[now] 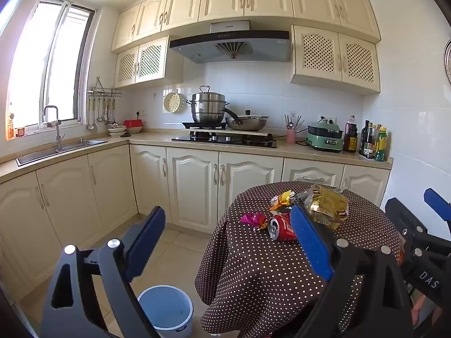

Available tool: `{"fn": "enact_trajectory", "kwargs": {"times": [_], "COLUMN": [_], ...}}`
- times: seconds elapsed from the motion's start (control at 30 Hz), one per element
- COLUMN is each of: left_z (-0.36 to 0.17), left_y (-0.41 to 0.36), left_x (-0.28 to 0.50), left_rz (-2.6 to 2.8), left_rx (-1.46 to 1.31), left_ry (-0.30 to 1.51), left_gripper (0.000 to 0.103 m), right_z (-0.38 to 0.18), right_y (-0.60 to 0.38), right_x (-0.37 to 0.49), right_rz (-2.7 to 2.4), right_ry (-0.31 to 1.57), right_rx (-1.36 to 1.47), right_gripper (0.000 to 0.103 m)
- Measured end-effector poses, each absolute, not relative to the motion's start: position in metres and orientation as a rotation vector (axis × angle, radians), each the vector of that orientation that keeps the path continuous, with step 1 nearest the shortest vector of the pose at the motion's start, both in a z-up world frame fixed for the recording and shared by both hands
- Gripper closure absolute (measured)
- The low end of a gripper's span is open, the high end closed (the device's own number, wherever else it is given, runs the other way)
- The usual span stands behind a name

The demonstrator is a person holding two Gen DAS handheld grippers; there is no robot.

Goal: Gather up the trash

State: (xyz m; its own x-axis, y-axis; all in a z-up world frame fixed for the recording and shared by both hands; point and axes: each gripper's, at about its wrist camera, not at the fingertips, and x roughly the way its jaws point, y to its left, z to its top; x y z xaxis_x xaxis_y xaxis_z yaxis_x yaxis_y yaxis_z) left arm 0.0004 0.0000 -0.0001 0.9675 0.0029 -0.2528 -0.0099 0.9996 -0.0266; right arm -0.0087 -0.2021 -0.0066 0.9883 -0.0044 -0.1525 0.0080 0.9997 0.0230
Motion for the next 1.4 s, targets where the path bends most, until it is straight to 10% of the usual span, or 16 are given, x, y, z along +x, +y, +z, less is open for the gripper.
{"fn": "enact_trajectory", "kwargs": {"times": [1.4], "left_z": [-0.032], "left_y": [-0.005], "left_x": [0.005], "left_rz": [0.0], "left_rx": [-0.024], "left_ry": [0.268], "left_gripper": [0.014], "right_z": [-0.01], "right_y": [-0.203], "right_x": [-0.009], "right_rz": [-0.006], "right_ry": [0.15], "right_rx": [0.025], "right_gripper": [0.006]}}
